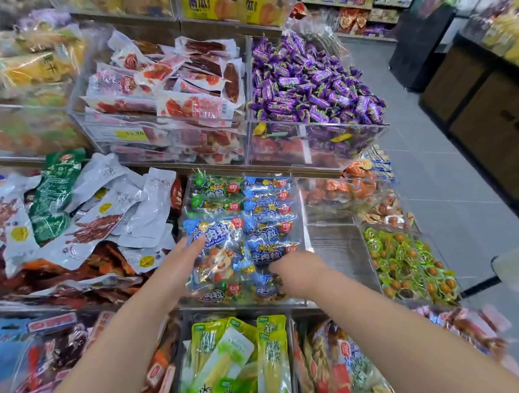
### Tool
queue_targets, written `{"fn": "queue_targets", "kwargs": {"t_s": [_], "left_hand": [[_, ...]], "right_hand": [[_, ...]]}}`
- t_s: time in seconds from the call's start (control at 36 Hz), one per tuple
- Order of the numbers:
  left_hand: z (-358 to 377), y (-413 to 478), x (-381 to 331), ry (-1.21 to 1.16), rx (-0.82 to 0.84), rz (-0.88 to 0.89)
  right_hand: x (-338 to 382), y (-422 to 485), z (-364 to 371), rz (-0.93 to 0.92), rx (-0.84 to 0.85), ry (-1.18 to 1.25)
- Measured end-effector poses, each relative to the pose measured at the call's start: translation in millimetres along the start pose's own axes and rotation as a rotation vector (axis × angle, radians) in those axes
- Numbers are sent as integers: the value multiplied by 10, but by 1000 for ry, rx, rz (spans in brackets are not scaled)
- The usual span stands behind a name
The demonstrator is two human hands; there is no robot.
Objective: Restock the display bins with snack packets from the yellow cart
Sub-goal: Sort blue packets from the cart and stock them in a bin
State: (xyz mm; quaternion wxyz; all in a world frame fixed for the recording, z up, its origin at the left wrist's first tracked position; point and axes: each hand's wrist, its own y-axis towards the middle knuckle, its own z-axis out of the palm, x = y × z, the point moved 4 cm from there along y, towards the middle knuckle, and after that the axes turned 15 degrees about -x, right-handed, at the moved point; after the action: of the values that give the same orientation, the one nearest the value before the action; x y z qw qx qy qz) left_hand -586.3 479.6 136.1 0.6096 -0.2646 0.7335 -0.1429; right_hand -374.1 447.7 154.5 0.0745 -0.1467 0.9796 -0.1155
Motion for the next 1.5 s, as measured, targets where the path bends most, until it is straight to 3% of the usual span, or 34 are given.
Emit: {"fn": "queue_targets", "kwargs": {"t_s": [0.11, 0.19, 0.31, 0.44, 0.61, 0.89, 1.14, 1.39, 1.5], "left_hand": [[-61, 53, 28, -172, -54, -122], [-65, 63, 24, -233, 4, -147], [-67, 61, 26, -278, 59, -162], [-72, 83, 38, -295, 81, -173], [-47, 40, -8, -293, 106, -166], [-68, 15, 6, -305, 54, -153], [-65, 16, 15, -298, 44, -139], [-62, 38, 7, -309, 63, -143], [-76, 10, -4, -273, 67, -126]], "right_hand": [[116, 86, -20, -54, 56, 11], [171, 137, 8, -47, 88, 202], [208, 175, 70, -46, 157, 161], [241, 172, 150, -64, 180, 206], [82, 263, 212, 33, 38, 295], [-7, 397, 93, 66, 82, 313], [208, 195, 269, 42, 280, 355], [230, 276, 310, 93, 166, 269], [235, 299, 273, 40, 232, 246]]}}
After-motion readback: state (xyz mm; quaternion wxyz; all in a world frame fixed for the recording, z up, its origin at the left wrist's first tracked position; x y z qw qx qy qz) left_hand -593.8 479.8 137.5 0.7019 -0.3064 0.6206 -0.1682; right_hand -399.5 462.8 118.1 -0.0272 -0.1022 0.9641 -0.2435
